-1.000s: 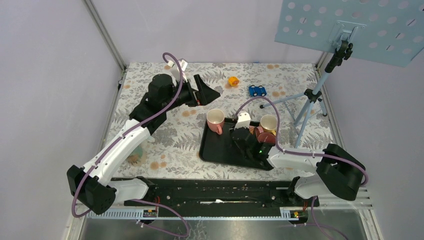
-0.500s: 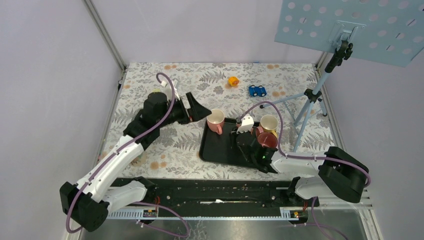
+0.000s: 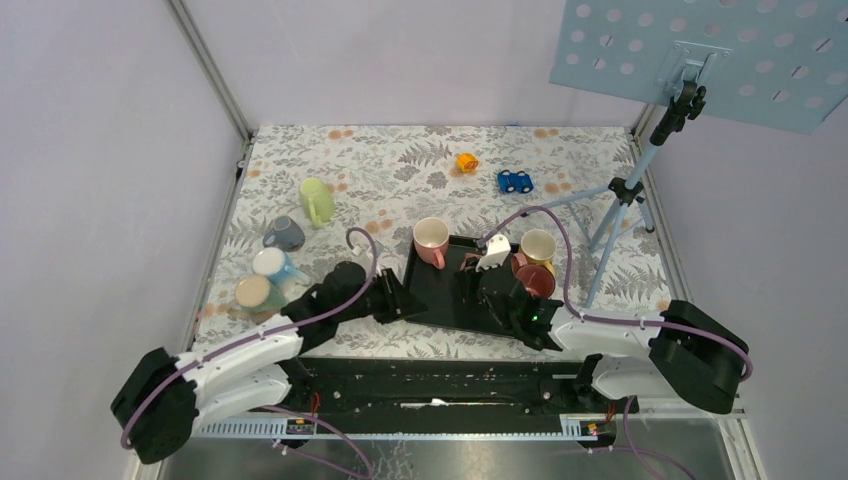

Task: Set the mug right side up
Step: Place the cup on the tray.

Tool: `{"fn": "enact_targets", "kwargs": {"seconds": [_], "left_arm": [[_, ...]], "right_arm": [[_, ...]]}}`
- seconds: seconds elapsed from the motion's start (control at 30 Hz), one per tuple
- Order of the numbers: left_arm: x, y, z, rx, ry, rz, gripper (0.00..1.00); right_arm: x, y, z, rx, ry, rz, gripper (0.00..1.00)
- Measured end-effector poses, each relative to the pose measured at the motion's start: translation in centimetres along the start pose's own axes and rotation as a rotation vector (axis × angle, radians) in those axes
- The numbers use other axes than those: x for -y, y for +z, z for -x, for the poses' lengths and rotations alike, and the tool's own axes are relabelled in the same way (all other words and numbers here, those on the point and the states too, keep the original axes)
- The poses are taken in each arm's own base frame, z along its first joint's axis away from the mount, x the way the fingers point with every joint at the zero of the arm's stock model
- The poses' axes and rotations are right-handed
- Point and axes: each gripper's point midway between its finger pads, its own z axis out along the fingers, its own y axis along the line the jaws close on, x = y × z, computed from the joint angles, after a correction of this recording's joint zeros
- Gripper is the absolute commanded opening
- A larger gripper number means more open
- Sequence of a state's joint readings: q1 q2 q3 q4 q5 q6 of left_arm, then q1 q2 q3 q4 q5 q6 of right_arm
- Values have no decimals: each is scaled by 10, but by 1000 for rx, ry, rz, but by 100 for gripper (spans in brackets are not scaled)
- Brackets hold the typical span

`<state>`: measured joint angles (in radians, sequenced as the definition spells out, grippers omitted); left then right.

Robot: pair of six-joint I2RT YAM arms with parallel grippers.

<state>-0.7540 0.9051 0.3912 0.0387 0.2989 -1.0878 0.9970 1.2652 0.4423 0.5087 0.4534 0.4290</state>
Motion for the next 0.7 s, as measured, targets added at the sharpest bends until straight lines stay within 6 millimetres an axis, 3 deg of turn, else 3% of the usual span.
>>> {"fn": "enact_targets", "kwargs": {"seconds": [0.1, 0.43, 0.7], "left_arm": [[-6, 16, -12, -17, -49, 4, 15], [5, 64, -15, -13, -189, -108, 9], [4, 82, -20, -36, -258, -145, 7]], "right_arm": [[-2, -3, 2, 6, 18, 10, 0], [-11, -4, 4, 8, 70, 47, 0], [-17, -6, -1, -3, 104, 75, 0]]}}
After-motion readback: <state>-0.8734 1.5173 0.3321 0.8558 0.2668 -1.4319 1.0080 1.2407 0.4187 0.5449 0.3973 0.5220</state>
